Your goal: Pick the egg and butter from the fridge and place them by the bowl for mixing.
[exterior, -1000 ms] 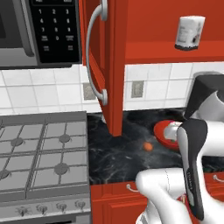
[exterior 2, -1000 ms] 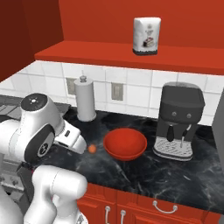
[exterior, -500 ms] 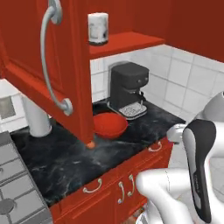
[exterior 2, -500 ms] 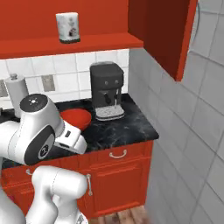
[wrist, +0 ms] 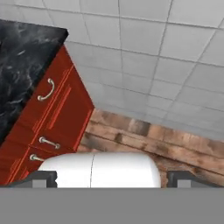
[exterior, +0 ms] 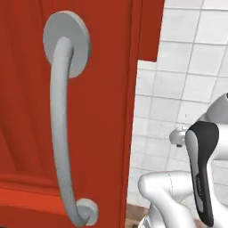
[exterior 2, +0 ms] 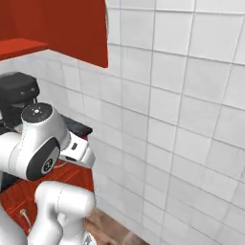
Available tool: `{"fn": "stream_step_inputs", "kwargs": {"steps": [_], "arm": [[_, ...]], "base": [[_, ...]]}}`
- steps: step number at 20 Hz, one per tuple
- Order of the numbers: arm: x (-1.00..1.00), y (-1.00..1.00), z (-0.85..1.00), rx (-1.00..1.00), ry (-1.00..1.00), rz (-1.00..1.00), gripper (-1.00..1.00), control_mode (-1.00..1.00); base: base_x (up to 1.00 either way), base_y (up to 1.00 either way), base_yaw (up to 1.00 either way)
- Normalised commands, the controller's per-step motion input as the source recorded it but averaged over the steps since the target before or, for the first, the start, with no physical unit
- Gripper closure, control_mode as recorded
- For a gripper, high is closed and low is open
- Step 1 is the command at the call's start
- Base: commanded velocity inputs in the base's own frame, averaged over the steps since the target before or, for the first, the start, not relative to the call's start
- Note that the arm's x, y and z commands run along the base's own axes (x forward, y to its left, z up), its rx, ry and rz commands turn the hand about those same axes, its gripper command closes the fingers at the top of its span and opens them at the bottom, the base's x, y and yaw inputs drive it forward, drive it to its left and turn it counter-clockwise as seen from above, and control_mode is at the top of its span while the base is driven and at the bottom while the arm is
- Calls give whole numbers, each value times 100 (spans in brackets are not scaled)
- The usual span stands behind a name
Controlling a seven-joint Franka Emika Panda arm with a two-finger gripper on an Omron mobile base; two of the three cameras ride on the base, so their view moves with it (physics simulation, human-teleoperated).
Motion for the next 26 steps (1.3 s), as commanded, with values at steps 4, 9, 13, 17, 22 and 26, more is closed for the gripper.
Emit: {"fn": "stream_step_inputs", "kwargs": {"steps": [4,9,13,17,22,26], "arm": [[0,0,0,0,0,0,-100,100],[0,0,0,0,0,0,-100,100],[0,0,0,0,0,0,-100,100],[0,0,0,0,0,0,-100,100],[0,0,0,0,0,0,-100,100],[0,0,0,0,0,0,-100,100]], "base": [[0,0,-100],[0,0,-100],[0,-15,-100],[1,-29,-100],[30,-25,-92],[90,-2,-62]]}}
